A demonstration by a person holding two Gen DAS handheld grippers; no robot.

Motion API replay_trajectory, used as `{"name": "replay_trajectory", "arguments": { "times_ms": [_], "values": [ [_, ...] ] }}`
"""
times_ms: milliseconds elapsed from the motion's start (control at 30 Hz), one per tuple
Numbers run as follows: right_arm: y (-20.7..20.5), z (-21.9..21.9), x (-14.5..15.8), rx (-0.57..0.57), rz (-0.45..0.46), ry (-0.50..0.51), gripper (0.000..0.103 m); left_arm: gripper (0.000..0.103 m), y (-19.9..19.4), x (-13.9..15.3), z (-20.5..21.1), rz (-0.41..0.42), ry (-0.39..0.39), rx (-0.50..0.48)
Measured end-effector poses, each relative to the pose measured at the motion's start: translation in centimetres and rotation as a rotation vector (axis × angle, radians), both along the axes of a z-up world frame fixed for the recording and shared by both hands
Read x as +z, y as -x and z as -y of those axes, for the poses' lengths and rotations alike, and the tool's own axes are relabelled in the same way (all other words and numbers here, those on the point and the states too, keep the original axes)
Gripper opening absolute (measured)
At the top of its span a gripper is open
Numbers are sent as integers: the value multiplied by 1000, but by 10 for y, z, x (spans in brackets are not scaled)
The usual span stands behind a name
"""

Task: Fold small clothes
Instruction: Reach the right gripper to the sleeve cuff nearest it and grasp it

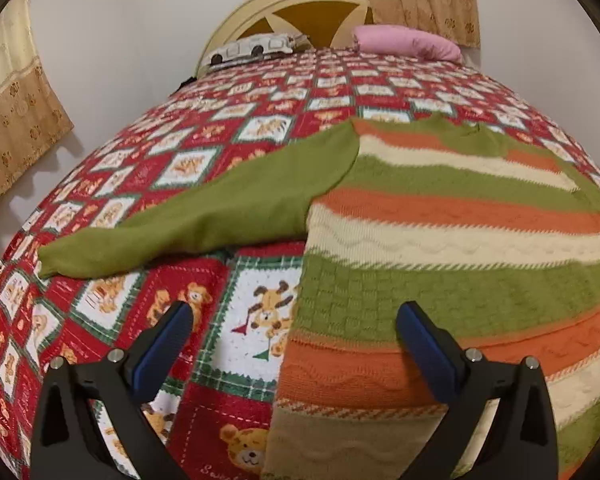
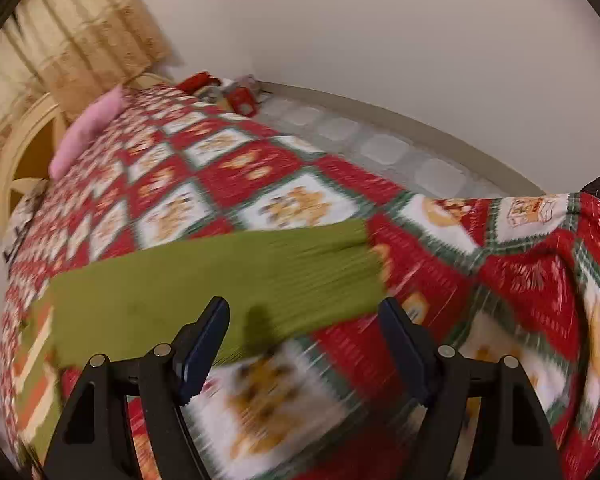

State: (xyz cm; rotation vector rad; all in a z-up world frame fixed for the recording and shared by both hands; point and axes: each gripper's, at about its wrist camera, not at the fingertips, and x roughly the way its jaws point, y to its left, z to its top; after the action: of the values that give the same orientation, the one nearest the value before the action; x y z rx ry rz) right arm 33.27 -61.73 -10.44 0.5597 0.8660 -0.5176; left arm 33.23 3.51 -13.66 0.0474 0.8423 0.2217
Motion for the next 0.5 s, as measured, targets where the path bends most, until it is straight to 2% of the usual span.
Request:
{"name": "replay_trajectory", "arguments": {
  "times_ms": [167, 200, 267, 300, 333, 400, 500],
  "values": [
    [-9, 19, -12, -20, -18, -8, 74, 103, 1, 1, 3, 12, -1, -9],
    [-10, 18, -12, -8, -16, 3, 66, 103, 0, 1, 4, 16, -4, -14],
    [-15, 14, -12, 19, -26, 25, 58, 103, 1, 1, 4, 20, -6, -20],
    [-17, 11, -11, 35, -28, 38, 47, 103, 0, 1, 4, 21, -7, -20],
    [-18, 8, -10, 61, -25, 43, 40, 103, 0, 1, 4, 20, -3, -21],
    [-21, 1, -6, 101, -20, 58, 17, 103, 1, 2, 3, 22, 4, -19],
    [-23, -5, 0, 121, -28, 57, 10, 103, 2, 6, -2, 29, 18, -21]
  ]
}}
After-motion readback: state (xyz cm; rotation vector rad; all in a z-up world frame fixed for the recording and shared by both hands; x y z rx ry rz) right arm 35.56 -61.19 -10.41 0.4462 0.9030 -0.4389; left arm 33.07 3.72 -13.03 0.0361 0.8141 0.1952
